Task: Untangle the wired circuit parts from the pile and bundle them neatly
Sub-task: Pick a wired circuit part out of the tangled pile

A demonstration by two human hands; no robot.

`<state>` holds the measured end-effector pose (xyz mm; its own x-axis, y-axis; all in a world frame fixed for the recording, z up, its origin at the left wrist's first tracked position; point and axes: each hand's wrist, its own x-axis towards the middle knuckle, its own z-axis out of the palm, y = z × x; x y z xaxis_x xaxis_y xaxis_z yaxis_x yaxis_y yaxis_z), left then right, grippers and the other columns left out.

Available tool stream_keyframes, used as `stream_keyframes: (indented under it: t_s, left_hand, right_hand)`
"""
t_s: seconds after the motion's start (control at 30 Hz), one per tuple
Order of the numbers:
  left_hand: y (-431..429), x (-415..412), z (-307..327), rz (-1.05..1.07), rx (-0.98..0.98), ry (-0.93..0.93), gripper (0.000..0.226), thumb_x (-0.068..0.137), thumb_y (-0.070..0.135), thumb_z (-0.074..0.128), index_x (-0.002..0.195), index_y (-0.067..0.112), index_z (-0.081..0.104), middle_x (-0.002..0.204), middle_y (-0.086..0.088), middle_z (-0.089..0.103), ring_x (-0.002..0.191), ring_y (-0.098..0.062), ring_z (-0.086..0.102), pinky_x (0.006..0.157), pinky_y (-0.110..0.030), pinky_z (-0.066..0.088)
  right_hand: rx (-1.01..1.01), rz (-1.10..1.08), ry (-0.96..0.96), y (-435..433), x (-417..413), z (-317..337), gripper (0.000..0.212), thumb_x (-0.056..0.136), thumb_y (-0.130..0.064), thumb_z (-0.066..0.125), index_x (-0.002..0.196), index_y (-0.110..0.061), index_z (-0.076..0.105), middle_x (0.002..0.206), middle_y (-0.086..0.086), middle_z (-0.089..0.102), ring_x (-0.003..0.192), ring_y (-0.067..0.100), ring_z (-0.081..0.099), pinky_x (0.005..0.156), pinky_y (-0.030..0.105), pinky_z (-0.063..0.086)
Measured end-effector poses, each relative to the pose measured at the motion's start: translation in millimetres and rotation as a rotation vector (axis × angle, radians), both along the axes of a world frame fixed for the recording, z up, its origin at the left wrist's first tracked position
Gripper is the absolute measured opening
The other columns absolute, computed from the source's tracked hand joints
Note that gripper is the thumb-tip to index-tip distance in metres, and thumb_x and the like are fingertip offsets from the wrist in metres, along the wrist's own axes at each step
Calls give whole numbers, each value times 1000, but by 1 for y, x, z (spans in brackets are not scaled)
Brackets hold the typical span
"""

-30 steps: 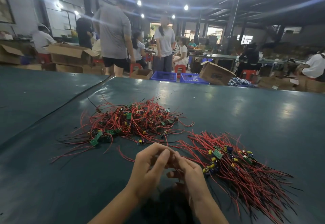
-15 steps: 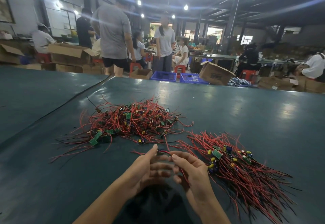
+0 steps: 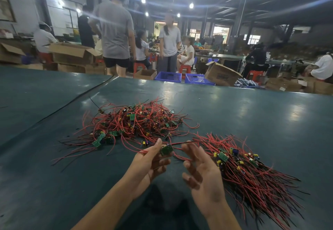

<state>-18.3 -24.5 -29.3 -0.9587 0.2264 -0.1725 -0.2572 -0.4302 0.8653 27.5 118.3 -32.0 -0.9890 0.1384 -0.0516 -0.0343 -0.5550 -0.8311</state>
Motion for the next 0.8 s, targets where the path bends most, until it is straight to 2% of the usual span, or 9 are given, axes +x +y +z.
stream_keyframes:
  t_s: [0.13, 0.23, 0.3, 0.47, 0.53, 0.6, 0.63, 0.7, 0.8]
  left_hand:
    - [-1, 1, 1, -75, -8, 54, 43, 69, 43, 72, 94, 8, 70, 86, -12, 73, 61, -14, 65, 53, -22, 53]
    - [-1, 2, -1, -163, -47, 138, 36, 68, 36, 75, 92, 9, 72, 82, -9, 71, 62, -12, 63, 59, -21, 53]
    - [0, 3, -3, -180, -108, 192, 29, 70, 34, 75, 85, 9, 75, 78, -9, 70, 63, -13, 62, 60, -21, 52]
    - [1, 2, -5, -162, -244, 240, 28, 72, 39, 74, 80, 11, 74, 72, -12, 70, 61, -16, 63, 61, -23, 52]
    - [2, 2, -6, -133, -281, 285, 31, 67, 40, 76, 84, 13, 73, 71, -11, 70, 57, -15, 62, 58, -24, 52]
    - [3, 2, -8, -85, -339, 335, 33, 65, 39, 77, 90, 16, 74, 73, -7, 72, 58, -14, 62, 57, -22, 51]
    - [3, 2, -9, -70, -372, 366, 29, 69, 35, 77, 92, 18, 75, 75, -5, 72, 59, -13, 62, 56, -21, 50]
    - [2, 1, -11, -60, -418, 411, 18, 78, 21, 76, 96, 20, 75, 78, 0, 73, 62, -11, 63, 56, -20, 49]
    - [3, 0, -10, -42, -370, 376, 22, 83, 11, 71, 104, 16, 71, 81, -1, 72, 60, -13, 63, 54, -22, 49]
  right_hand:
    - [142, -98, -13, -8, -5, -7, 21, 69, -32, 74, 85, -19, 80, 92, 11, 75, 58, 12, 60, 45, 22, 45]
    - [216, -158, 23, -12, -6, -8, 18, 71, -30, 74, 82, -18, 81, 86, 14, 76, 74, 27, 73, 59, 29, 58]
    - [261, -180, 48, -12, -7, -10, 14, 74, -29, 73, 81, -21, 81, 84, 11, 77, 79, 25, 75, 65, 29, 59]
    - [331, -246, 45, -11, -9, -13, 12, 79, -29, 74, 82, -20, 81, 85, 13, 76, 90, 36, 70, 87, 46, 58]
    - [337, -265, 12, -11, -8, -13, 16, 79, -33, 74, 79, -18, 80, 73, 10, 73, 73, 33, 67, 77, 41, 58]
    - [351, -275, -19, -11, -8, -11, 21, 79, -38, 71, 72, -19, 79, 52, -5, 59, 50, 10, 52, 55, 26, 47]
    - [367, -272, -30, -10, -8, -11, 23, 83, -37, 70, 68, -21, 78, 47, -9, 50, 45, 5, 43, 49, 21, 39]
    - [390, -269, -32, -9, -9, -13, 24, 87, -32, 69, 67, -22, 78, 44, -10, 43, 43, 4, 36, 46, 19, 34]
    - [415, -255, -2, -9, -8, -14, 20, 87, -29, 70, 72, -19, 79, 48, -1, 54, 48, 8, 46, 50, 26, 42]
